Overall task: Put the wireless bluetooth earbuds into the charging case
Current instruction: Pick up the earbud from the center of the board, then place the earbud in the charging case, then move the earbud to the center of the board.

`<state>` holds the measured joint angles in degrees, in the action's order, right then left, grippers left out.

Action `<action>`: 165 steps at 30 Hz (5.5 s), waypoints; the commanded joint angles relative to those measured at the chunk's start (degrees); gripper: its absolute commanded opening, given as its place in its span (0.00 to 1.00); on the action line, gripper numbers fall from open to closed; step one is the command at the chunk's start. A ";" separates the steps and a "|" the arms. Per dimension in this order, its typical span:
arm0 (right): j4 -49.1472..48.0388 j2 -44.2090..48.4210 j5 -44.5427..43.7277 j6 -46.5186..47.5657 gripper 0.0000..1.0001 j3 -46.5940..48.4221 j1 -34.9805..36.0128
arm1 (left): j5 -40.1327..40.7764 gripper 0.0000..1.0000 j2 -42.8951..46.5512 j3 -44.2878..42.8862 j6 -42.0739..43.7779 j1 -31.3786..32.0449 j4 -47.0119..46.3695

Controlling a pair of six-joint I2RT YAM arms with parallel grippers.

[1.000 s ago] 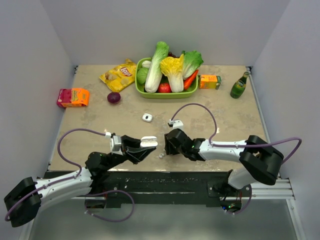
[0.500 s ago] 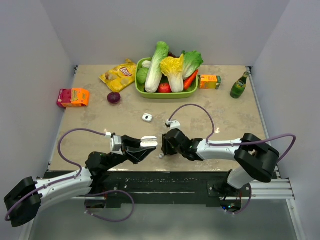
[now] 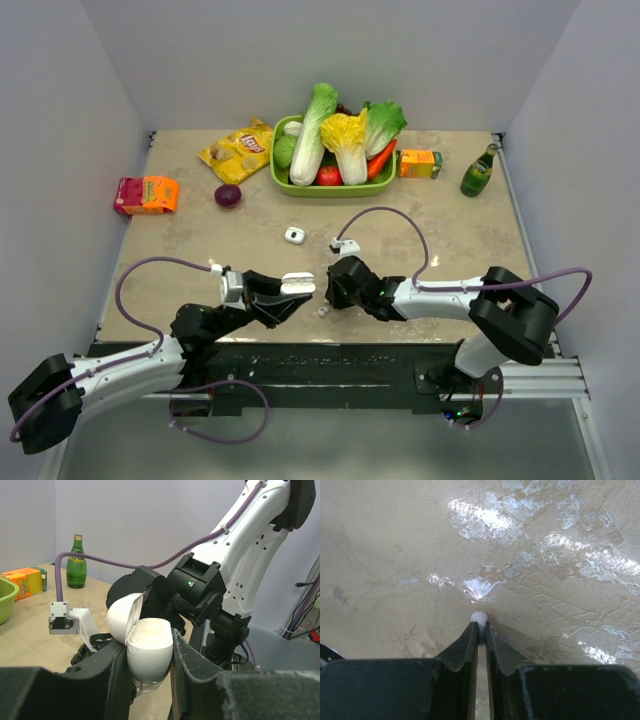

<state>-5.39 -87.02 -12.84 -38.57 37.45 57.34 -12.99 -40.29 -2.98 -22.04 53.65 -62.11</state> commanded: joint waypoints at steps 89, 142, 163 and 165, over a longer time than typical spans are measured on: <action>28.50 34.38 14.25 33.82 0.05 17.22 16.93 | -31.22 0.00 -27.12 -13.19 -6.08 1.28 -14.10; -7.97 0.98 -3.07 8.07 0.00 -3.09 10.60 | 0.34 0.00 8.21 5.97 0.42 1.81 3.57; -10.26 -5.70 -0.61 8.42 0.00 0.86 7.52 | 0.51 0.00 6.90 6.23 0.24 1.81 3.31; -10.61 -6.58 0.01 8.59 0.00 1.57 7.00 | 0.51 0.00 7.07 6.23 0.16 1.81 3.39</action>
<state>-14.79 -91.72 -13.63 -30.44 36.62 65.54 -13.19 -33.36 -2.87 -22.90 55.22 -57.19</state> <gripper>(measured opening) 0.007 0.349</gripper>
